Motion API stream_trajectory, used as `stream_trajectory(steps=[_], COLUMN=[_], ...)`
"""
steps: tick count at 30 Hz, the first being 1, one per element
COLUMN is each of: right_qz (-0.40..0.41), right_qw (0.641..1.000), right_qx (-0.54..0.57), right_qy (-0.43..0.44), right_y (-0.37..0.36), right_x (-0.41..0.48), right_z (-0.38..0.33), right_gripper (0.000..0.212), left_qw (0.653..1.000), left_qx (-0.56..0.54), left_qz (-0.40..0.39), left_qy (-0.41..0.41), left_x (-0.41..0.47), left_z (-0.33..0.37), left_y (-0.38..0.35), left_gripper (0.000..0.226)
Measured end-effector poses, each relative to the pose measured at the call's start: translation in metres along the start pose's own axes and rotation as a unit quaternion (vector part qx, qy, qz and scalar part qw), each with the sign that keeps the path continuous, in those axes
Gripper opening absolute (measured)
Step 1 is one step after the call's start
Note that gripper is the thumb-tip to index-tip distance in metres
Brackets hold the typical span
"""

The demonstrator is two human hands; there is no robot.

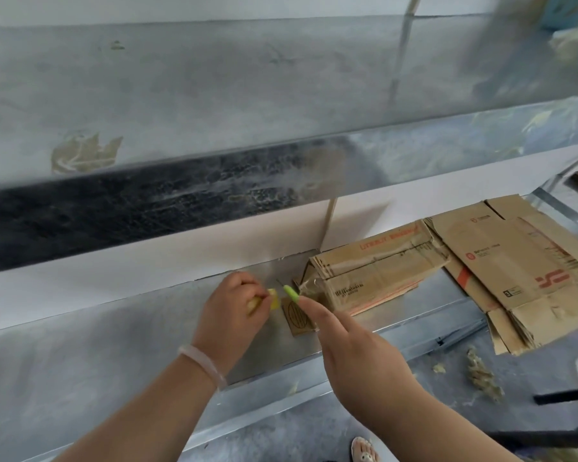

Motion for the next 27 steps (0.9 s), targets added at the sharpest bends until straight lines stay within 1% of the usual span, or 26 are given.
stream_trajectory(steps=[1,3,5,6,7,9,10,11,13,14,15,17,19,20,21,22,23,24,25,26,27], right_qz=[0.031,0.110,0.237,0.289,0.330,0.378,0.376,0.345,0.234,0.194,0.168,0.114,0.058,0.025,-0.007,-0.033,-0.049,-0.046,-0.024,0.010,0.050], right_qw=[0.999,0.988,0.956,0.937,0.917,0.879,0.873,0.881,0.910,0.921,0.930,0.949,0.959,0.962,0.965,0.969,0.973,0.976,0.977,0.972,0.958], right_qx=[0.003,0.062,0.130,0.166,0.207,0.289,0.301,0.291,0.237,0.209,0.191,0.166,0.138,0.120,0.098,0.073,0.055,0.057,0.084,0.140,0.215], right_qy=[0.034,0.085,0.111,0.105,0.081,-0.022,-0.080,-0.142,-0.245,-0.267,-0.267,-0.241,-0.242,-0.246,-0.243,-0.233,-0.218,-0.203,-0.195,-0.190,-0.180], right_y=[0.007,0.026,0.053,0.066,0.077,0.089,0.092,0.092,0.082,0.076,0.070,0.053,0.032,0.023,0.016,0.012,0.011,0.014,0.020,0.028,0.040], right_x=[-0.005,-0.020,-0.039,-0.047,-0.052,-0.054,-0.051,-0.043,-0.022,-0.010,0.002,0.025,0.040,0.044,0.048,0.050,0.052,0.052,0.050,0.047,0.046], right_z=[-0.001,0.007,0.032,0.053,0.079,0.140,0.169,0.195,0.234,0.249,0.259,0.272,0.285,0.290,0.293,0.293,0.291,0.288,0.287,0.287,0.285], right_gripper=[0.057,0.042,0.034,0.033,0.033,0.036,0.037,0.038,0.040,0.040,0.039,0.036,0.031,0.028,0.026,0.025,0.026,0.029,0.033,0.035,0.035], left_qw=[1.000,0.994,0.988,0.985,0.983,0.981,0.981,0.982,0.981,0.981,0.980,0.977,0.973,0.973,0.977,0.979,0.971,0.942,0.890,0.836,0.796], left_qx=[0.022,0.077,0.129,0.149,0.166,0.179,0.179,0.177,0.186,0.193,0.197,0.211,0.224,0.211,0.167,0.088,-0.023,-0.160,-0.286,-0.378,-0.436], left_qz=[0.018,0.051,0.058,0.051,0.045,0.035,0.034,0.033,0.025,0.021,0.021,0.028,0.045,0.064,0.088,0.110,0.118,0.107,0.083,0.066,0.058], left_qy=[-0.014,-0.051,-0.069,-0.067,-0.065,-0.063,-0.064,-0.064,-0.044,-0.027,-0.010,0.013,0.035,0.060,0.096,0.144,0.205,0.275,0.344,0.393,0.416], left_x=[-0.001,-0.003,-0.007,-0.010,-0.013,-0.025,-0.032,-0.039,-0.051,-0.056,-0.060,-0.061,-0.058,-0.056,-0.053,-0.048,-0.042,-0.037,-0.034,-0.032,-0.029], left_z=[-0.002,-0.005,-0.011,-0.016,-0.021,-0.024,-0.024,-0.025,-0.031,-0.034,-0.037,-0.033,-0.021,-0.010,0.002,0.012,0.017,0.019,0.021,0.024,0.029], left_y=[0.005,0.014,0.015,0.012,0.009,-0.001,-0.007,-0.013,-0.026,-0.032,-0.036,-0.036,-0.029,-0.023,-0.016,-0.010,-0.010,-0.018,-0.032,-0.046,-0.055], left_gripper=[0.005,0.005,0.018,0.023,0.025,0.026,0.026,0.025,0.024,0.024,0.023,0.022,0.022,0.021,0.017,0.017,0.025,0.034,0.043,0.048,0.050])
Point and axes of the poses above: each hand's wrist, its own x-axis towards the middle knuckle, its own y-axis out of the back of the hand, z = x × y, the point moved 9 cm from there along x, towards the middle knuckle, and after that the axes turned 9 degrees about -z, right-handed, at the moved point
